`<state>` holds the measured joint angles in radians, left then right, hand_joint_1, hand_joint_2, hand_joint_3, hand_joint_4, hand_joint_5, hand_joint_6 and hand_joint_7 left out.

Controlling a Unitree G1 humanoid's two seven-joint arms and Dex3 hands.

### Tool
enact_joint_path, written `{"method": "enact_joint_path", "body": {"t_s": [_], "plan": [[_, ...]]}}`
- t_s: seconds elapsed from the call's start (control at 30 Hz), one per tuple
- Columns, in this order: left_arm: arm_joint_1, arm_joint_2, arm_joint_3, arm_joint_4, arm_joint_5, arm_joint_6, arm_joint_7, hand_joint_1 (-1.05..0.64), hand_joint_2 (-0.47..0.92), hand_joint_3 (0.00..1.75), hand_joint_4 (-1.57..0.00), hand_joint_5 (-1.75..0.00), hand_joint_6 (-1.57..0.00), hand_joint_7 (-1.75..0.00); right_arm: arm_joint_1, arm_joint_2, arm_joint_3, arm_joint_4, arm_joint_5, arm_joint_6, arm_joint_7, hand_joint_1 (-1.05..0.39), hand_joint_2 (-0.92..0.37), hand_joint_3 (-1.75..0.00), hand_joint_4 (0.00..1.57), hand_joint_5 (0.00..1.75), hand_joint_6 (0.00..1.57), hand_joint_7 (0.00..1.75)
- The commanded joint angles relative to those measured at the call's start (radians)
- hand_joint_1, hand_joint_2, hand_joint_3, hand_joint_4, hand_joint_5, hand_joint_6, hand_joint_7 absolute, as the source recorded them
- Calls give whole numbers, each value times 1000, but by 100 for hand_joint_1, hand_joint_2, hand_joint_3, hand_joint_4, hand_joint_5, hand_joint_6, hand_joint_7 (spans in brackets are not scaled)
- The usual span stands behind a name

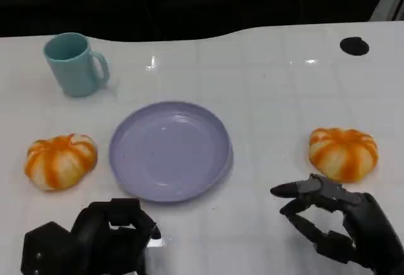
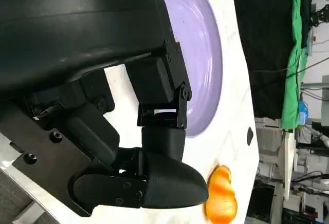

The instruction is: Grasp the bread from the table and place it into the plate.

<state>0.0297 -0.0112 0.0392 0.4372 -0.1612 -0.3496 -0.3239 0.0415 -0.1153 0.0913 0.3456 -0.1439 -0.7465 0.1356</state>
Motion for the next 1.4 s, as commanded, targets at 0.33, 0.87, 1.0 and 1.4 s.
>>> {"method": "enact_joint_path", "body": {"t_s": [0.33,0.87,1.0,1.4], "plan": [[1,7,6,-1,2,-2,7,-105,52,77,-157,-124,-137,-90,-70,-135,-68,-79,-337,6,-240,-56,-92,-15,26,45,44,7],[-6,6,-2,14,-5,-6,-11,-105,52,70,-157,-121,-138,-87,-94,-254,-38,-234,-679,354,-356,-65,-92,-7,2,46,26,0],[-4,7,-3,16,0,-15,-8,-105,53,70,-157,-121,-139,-85,-105,-266,-8,-259,-762,470,-365,-69,-92,-8,0,46,24,1],[-1,5,-2,16,-7,-17,-11,-105,53,71,-157,-121,-139,-83,-182,-274,76,-175,-793,603,-377,-64,-91,-2,0,53,27,2]]}}
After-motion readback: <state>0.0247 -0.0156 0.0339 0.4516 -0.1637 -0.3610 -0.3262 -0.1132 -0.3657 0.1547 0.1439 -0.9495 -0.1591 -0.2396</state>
